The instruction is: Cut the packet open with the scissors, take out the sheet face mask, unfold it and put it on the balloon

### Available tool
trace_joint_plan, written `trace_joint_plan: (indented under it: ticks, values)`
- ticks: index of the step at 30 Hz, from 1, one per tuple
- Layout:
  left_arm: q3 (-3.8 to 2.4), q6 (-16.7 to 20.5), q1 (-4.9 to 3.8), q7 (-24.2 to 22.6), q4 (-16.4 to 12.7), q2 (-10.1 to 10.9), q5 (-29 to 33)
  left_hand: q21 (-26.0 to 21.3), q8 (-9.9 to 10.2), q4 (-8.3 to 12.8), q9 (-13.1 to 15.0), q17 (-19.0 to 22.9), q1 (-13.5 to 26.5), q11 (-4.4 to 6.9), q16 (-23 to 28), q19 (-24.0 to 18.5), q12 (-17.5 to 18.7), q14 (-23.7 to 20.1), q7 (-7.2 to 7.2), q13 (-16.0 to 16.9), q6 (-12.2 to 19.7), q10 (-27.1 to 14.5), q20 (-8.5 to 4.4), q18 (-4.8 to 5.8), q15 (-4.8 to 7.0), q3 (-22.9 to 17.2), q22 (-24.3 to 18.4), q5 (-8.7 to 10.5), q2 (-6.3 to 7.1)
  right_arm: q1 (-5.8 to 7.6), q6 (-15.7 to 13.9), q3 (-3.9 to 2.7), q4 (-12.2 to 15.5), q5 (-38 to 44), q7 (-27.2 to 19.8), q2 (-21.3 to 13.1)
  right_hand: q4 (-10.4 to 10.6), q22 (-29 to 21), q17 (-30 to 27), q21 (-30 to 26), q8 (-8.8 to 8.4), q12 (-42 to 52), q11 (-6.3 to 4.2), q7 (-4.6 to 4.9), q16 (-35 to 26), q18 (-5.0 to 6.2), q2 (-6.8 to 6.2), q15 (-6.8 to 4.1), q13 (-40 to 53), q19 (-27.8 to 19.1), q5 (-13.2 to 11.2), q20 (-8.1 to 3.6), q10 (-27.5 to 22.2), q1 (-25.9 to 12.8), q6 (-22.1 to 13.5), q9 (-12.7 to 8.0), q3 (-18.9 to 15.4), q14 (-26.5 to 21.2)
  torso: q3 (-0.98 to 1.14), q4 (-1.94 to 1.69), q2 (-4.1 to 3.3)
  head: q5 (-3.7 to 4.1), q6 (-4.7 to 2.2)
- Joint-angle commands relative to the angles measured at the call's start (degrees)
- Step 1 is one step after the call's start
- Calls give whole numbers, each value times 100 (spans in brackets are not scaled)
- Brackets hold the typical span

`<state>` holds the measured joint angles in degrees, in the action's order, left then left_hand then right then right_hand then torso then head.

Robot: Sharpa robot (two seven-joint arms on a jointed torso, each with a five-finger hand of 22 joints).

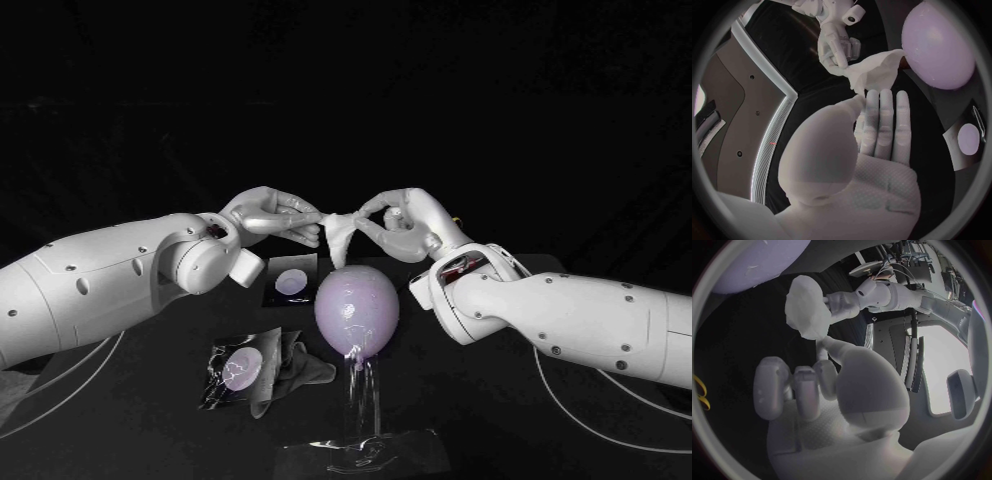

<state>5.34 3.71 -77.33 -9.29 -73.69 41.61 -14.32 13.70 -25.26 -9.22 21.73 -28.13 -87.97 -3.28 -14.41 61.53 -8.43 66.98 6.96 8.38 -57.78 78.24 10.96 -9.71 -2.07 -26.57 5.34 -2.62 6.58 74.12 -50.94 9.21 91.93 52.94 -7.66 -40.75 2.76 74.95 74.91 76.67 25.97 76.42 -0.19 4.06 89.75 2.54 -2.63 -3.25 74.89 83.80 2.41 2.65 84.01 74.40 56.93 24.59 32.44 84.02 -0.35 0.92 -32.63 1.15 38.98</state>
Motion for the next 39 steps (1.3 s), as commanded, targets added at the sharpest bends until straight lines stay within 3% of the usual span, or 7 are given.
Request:
trace_joint_plan:
  ticks: [1,15,27,39]
  values:
    - [-8,173,-7,-1,46,12,50,36,-18,130,328,5,40,-7,32,3,-24,56,22,7,8,41,-47,-66,-2,-136,9,-21,-11,8,-272,-10,35,-149,-412,-84,-39,1154,1509,34,192,29,-29,-30,25,10,-12,-57,667,100,38,-17,29,9,-8,549,53,598,1,3,0,-6,7]
    - [-8,345,-7,44,207,23,146,78,-36,185,382,11,83,-12,57,-14,-25,75,33,20,23,45,-58,-60,-2,-229,33,-21,6,38,-253,-18,75,-263,-531,-320,-54,1156,1509,41,199,50,-30,-30,25,9,-20,-58,681,103,38,-18,39,13,-6,555,63,598,3,2,2,-12,1]
    - [-10,409,-7,58,294,25,218,117,-48,230,431,14,137,-15,80,-36,-27,90,37,33,37,46,-63,-56,-3,-310,56,-21,21,60,-189,-19,-28,-254,-554,-389,-56,1156,1509,39,200,51,-30,-30,25,9,-21,-58,682,102,38,-18,40,13,-6,555,64,598,-1,0,-2,-24,-12]
    - [-10,348,-7,18,450,7,61,135,-50,258,458,18,166,-20,98,-58,-22,86,43,39,52,34,-63,-51,-8,-351,67,-20,30,148,11,-61,-203,-657,-876,-435,-66,1156,1509,40,205,54,-29,-28,25,9,-33,-58,685,102,37,-18,42,9,-8,559,67,598,1,0,2,-3,-41]
